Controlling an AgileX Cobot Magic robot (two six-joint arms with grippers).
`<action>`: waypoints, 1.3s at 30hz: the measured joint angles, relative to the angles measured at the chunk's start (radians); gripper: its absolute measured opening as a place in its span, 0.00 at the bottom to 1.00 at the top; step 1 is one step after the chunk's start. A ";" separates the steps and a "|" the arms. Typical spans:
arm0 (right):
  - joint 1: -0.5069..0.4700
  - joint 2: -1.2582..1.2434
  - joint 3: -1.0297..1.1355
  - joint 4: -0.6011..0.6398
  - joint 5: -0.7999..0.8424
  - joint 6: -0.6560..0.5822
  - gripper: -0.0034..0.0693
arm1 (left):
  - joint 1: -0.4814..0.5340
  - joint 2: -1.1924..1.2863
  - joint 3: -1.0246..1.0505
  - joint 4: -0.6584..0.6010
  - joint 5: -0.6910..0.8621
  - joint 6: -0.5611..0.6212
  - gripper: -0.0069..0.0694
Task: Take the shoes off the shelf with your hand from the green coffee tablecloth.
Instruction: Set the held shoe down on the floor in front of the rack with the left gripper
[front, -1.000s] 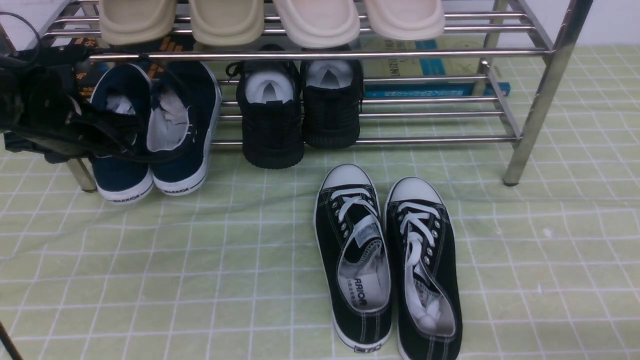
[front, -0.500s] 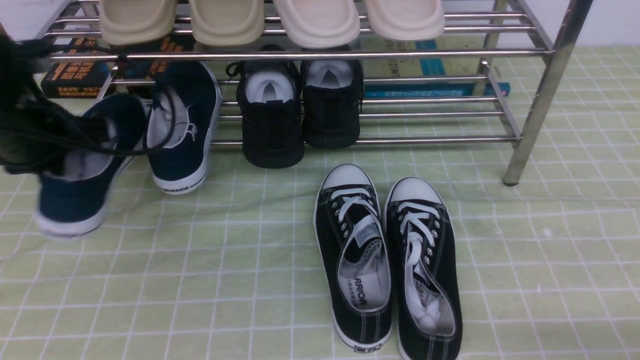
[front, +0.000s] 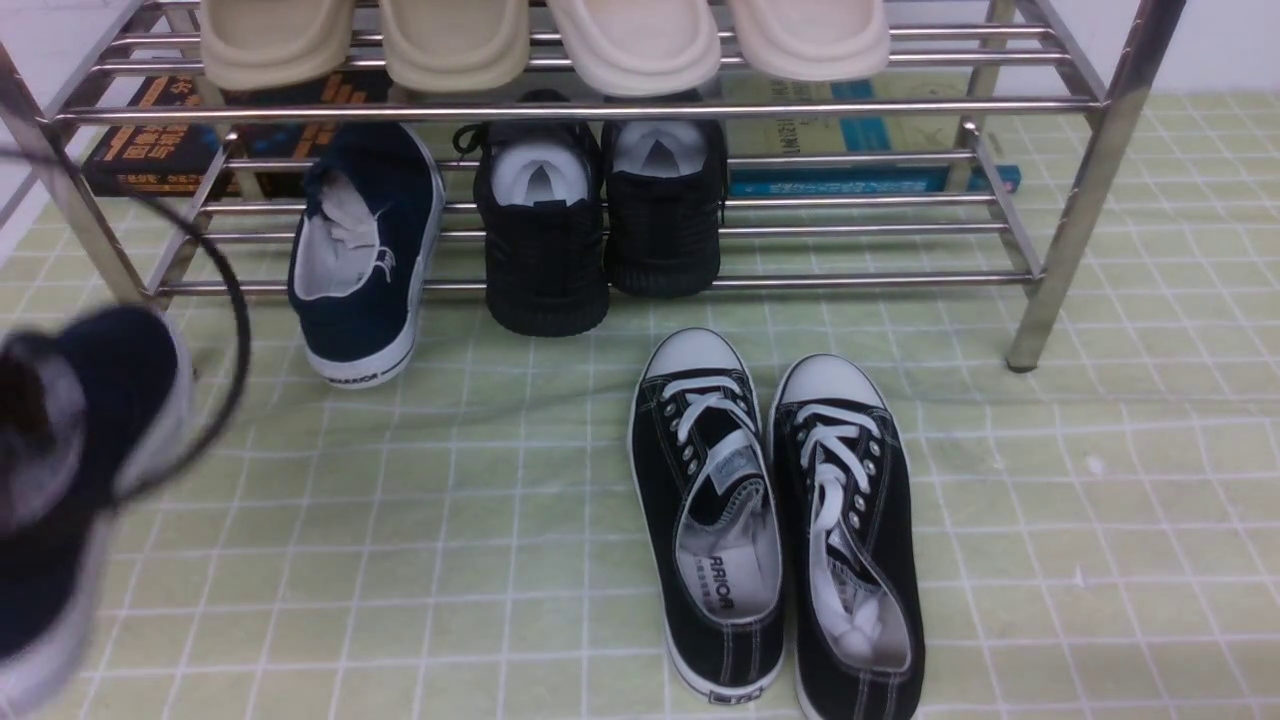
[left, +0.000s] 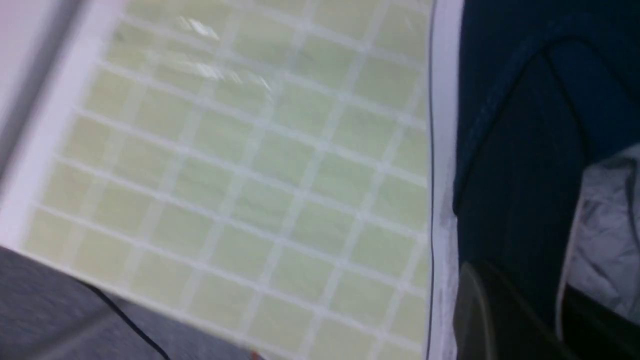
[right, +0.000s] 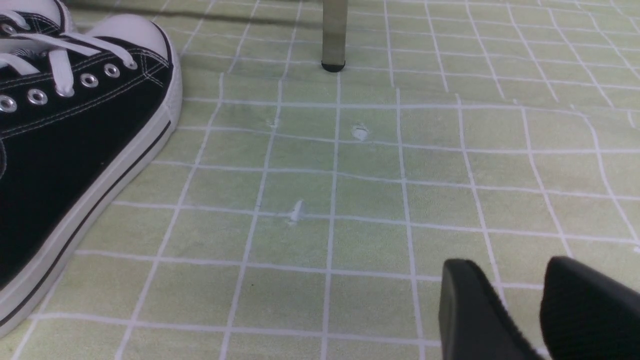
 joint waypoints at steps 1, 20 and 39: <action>0.000 0.000 0.000 0.000 0.000 0.000 0.37 | 0.000 -0.033 0.064 -0.054 -0.001 0.015 0.14; 0.000 0.000 0.000 0.000 0.000 0.000 0.37 | 0.000 0.038 0.330 -0.337 -0.438 0.139 0.14; 0.000 0.000 0.000 0.000 0.000 0.000 0.37 | 0.000 0.197 0.330 -0.486 -0.593 0.155 0.14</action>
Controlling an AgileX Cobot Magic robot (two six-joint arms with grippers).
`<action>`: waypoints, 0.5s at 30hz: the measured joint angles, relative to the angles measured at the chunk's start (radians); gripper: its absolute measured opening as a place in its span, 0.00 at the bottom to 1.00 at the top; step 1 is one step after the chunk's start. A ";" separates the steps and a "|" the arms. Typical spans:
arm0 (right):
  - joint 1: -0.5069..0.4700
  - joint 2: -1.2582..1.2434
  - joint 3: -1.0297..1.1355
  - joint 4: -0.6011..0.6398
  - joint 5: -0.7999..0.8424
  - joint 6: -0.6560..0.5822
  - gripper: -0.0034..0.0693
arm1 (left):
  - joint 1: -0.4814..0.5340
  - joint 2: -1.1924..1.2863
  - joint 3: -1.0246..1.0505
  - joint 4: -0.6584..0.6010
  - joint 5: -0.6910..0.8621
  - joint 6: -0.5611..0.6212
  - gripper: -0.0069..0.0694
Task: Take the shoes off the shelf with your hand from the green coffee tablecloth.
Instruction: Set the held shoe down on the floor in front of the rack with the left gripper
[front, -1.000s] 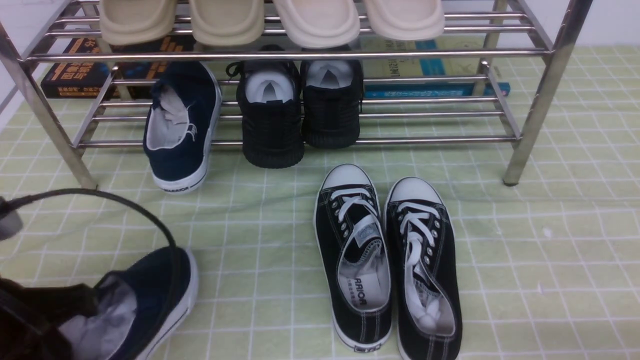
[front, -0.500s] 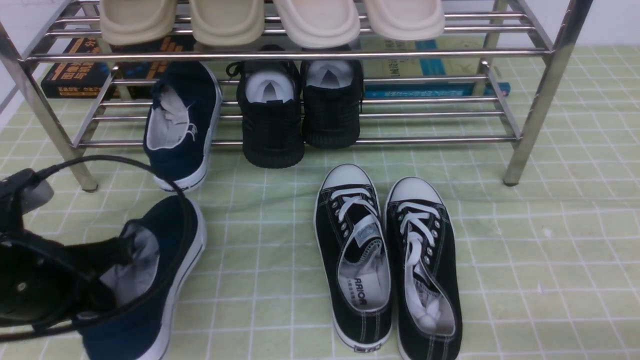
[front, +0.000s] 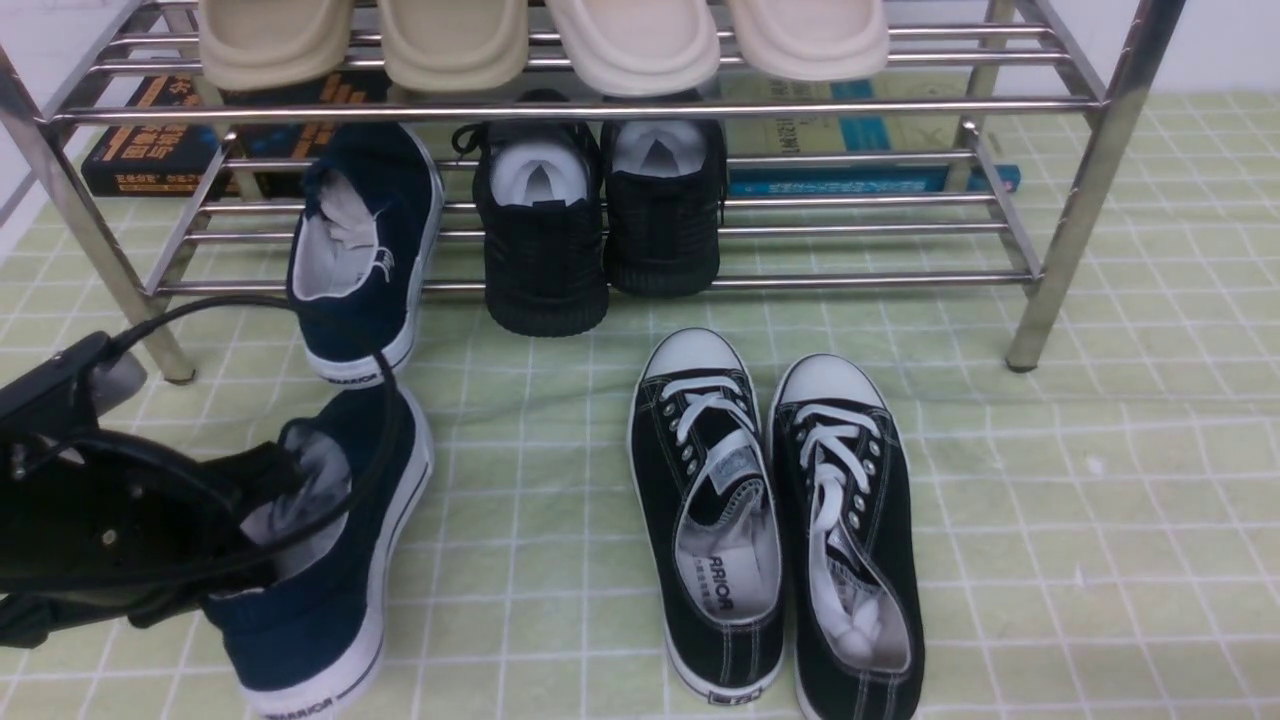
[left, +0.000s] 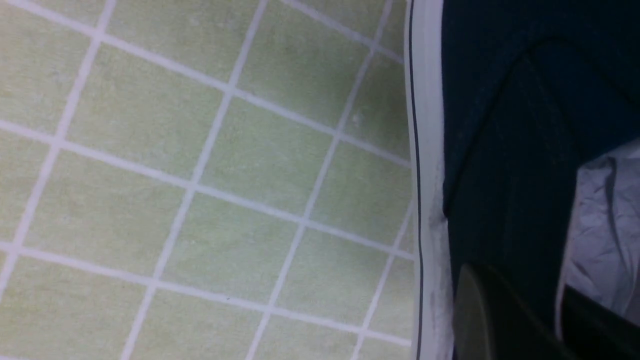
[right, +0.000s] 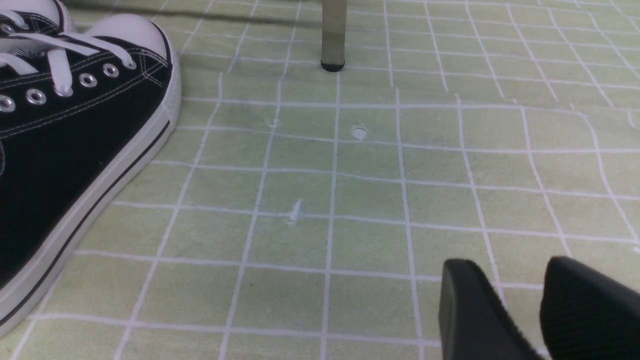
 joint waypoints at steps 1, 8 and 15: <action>0.000 0.000 0.000 0.000 0.000 0.000 0.37 | 0.000 0.004 0.000 -0.019 -0.008 0.012 0.14; 0.000 0.000 0.000 0.000 0.000 0.000 0.37 | -0.047 0.038 0.000 -0.089 -0.049 0.077 0.14; 0.000 0.000 0.000 0.000 0.000 0.000 0.37 | -0.222 0.112 0.000 -0.107 -0.169 0.072 0.14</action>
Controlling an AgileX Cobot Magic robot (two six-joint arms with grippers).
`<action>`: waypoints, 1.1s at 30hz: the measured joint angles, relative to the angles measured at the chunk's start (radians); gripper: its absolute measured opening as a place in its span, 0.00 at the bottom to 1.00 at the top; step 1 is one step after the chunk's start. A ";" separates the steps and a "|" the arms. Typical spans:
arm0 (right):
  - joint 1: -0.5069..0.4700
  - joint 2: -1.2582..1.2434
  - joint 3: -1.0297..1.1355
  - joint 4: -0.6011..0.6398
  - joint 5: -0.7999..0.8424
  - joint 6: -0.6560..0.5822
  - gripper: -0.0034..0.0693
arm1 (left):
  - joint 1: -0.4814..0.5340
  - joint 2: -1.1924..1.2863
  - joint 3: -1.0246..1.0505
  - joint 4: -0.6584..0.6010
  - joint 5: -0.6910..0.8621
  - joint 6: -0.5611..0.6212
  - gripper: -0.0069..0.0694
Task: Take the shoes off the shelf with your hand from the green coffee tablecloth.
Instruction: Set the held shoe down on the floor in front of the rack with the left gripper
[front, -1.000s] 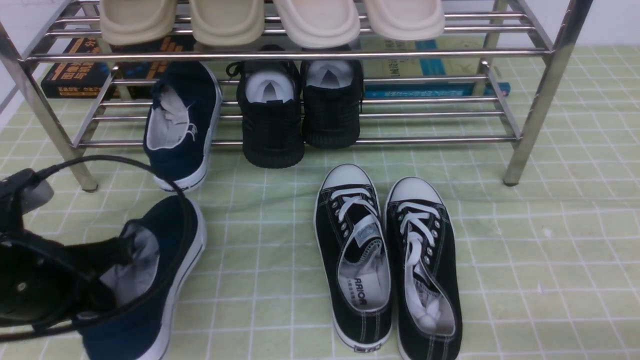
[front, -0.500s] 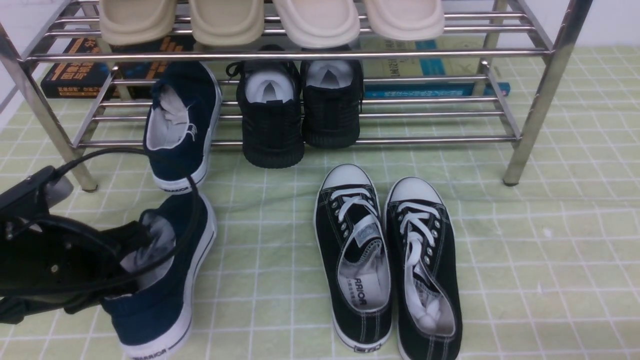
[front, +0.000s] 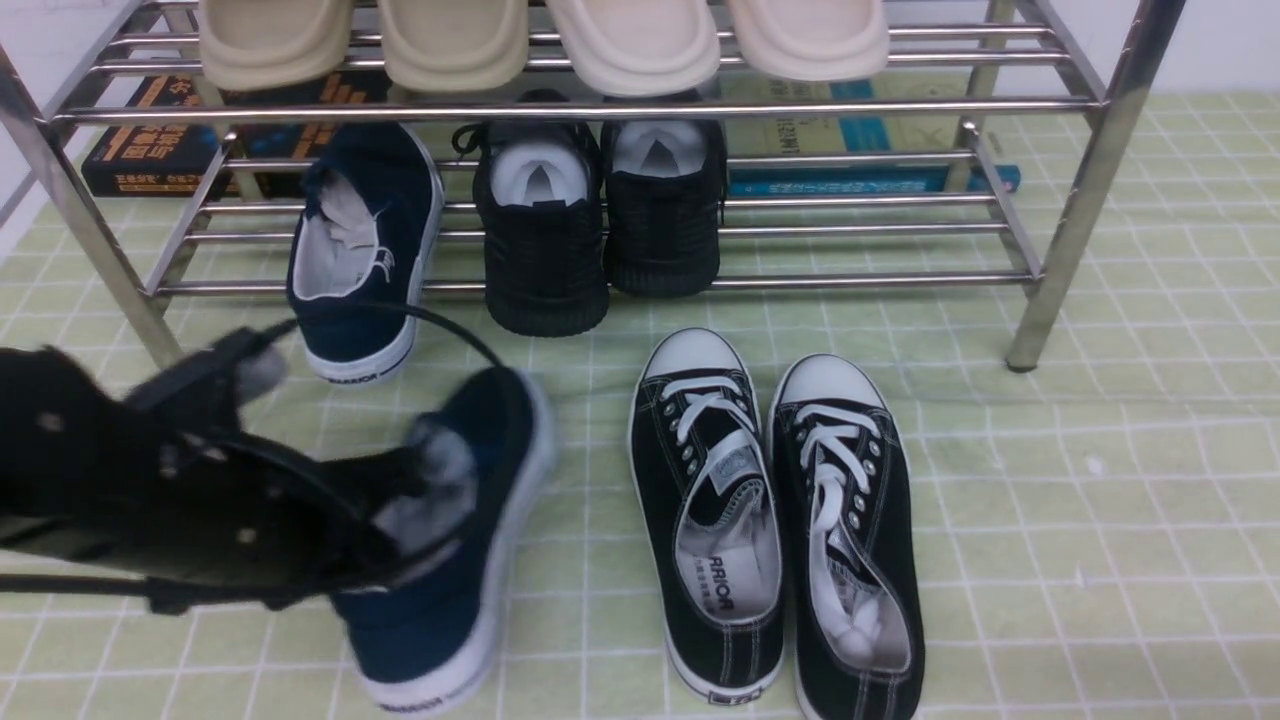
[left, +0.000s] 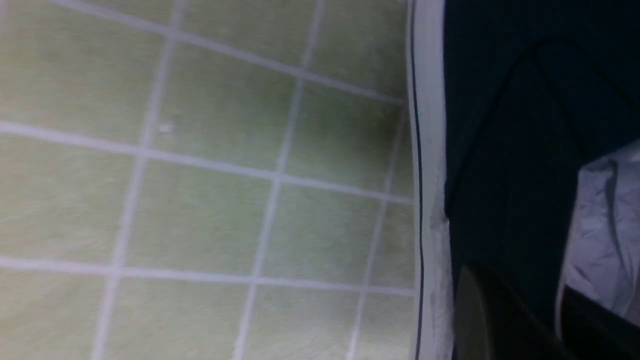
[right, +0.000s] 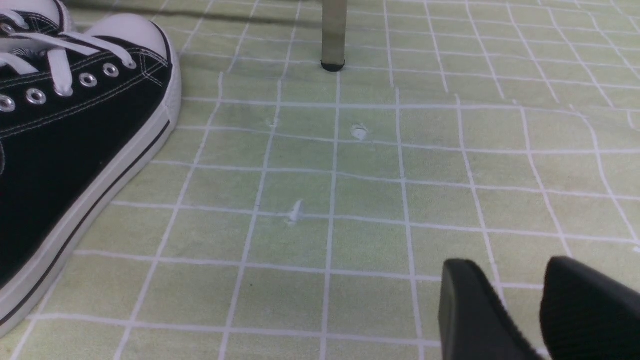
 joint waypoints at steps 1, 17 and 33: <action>0.000 0.000 0.000 0.000 0.000 0.000 0.37 | -0.017 0.010 0.000 0.000 -0.015 -0.006 0.14; 0.000 0.000 0.000 0.000 0.000 0.000 0.37 | -0.044 -0.005 0.000 0.167 -0.105 -0.183 0.14; 0.000 0.000 0.000 0.000 0.000 0.000 0.37 | -0.045 -0.004 0.000 0.551 -0.078 -0.579 0.14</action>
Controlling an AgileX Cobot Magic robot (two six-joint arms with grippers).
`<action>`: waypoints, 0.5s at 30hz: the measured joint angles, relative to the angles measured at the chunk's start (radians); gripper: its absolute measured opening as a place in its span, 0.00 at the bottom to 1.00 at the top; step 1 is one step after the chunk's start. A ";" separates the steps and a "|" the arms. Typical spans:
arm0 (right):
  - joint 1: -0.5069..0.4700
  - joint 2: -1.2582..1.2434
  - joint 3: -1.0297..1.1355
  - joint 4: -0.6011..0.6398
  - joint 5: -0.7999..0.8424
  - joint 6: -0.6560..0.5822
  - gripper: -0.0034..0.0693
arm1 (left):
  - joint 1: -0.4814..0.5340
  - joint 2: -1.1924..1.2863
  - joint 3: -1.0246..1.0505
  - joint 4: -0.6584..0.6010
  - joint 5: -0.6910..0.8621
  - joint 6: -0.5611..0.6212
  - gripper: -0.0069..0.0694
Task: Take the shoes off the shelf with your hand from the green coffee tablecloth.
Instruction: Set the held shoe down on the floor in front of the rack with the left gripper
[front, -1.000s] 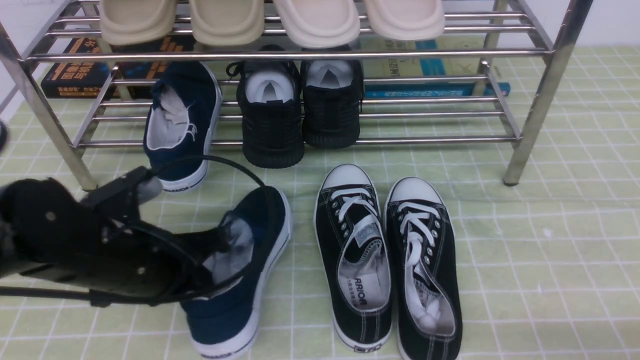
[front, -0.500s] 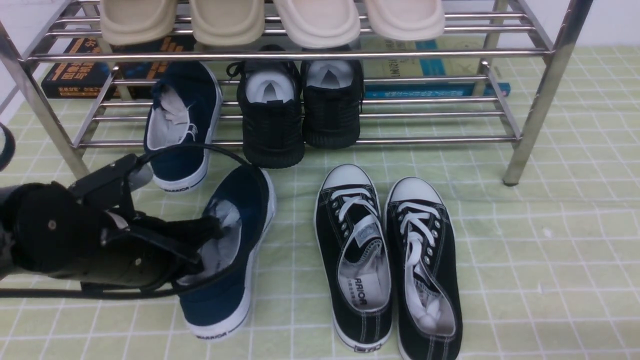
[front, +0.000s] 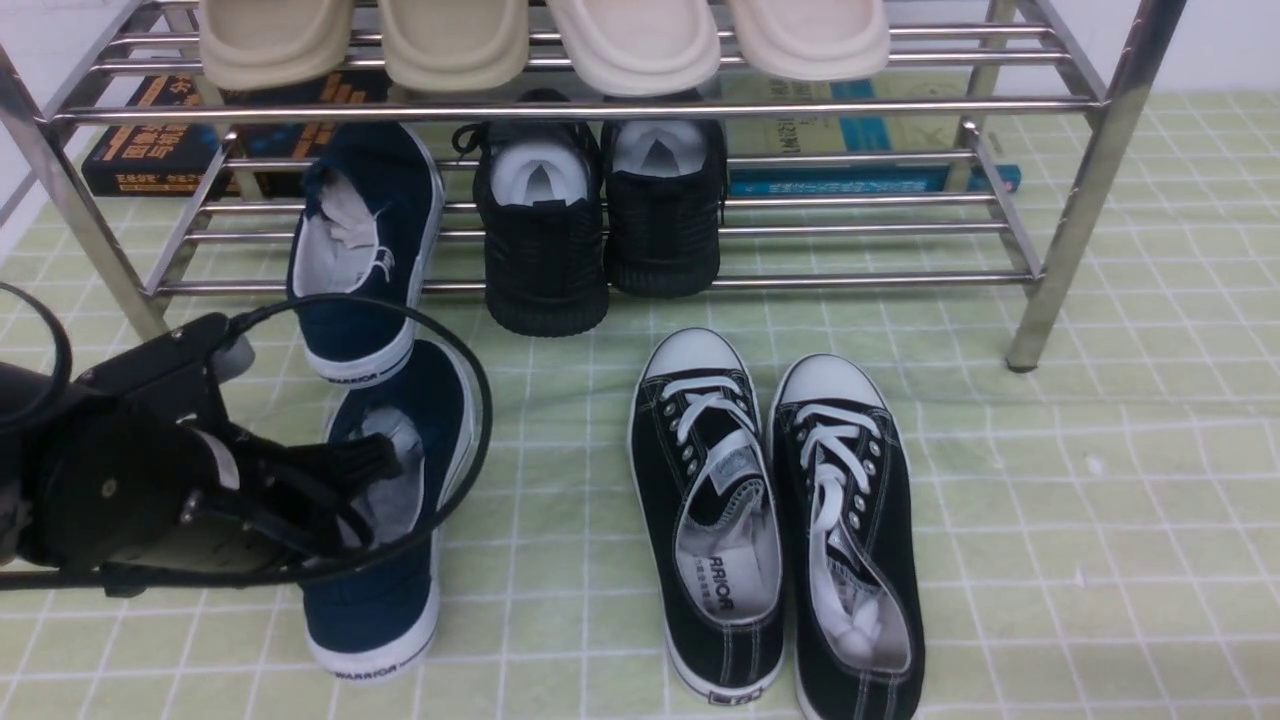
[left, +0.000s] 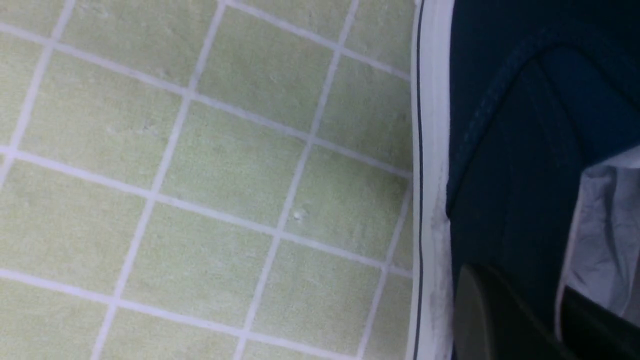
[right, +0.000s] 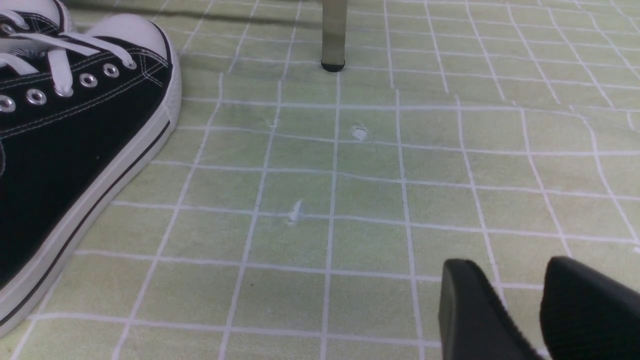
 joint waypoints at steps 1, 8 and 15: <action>0.000 0.000 0.000 0.000 0.000 0.000 0.37 | 0.000 0.000 0.000 0.001 0.002 -0.001 0.15; 0.000 0.000 0.000 0.000 0.000 0.000 0.37 | 0.000 0.000 0.000 0.003 0.023 -0.004 0.30; 0.000 0.000 0.000 0.000 0.000 0.000 0.37 | 0.000 -0.024 -0.030 0.013 0.111 -0.004 0.61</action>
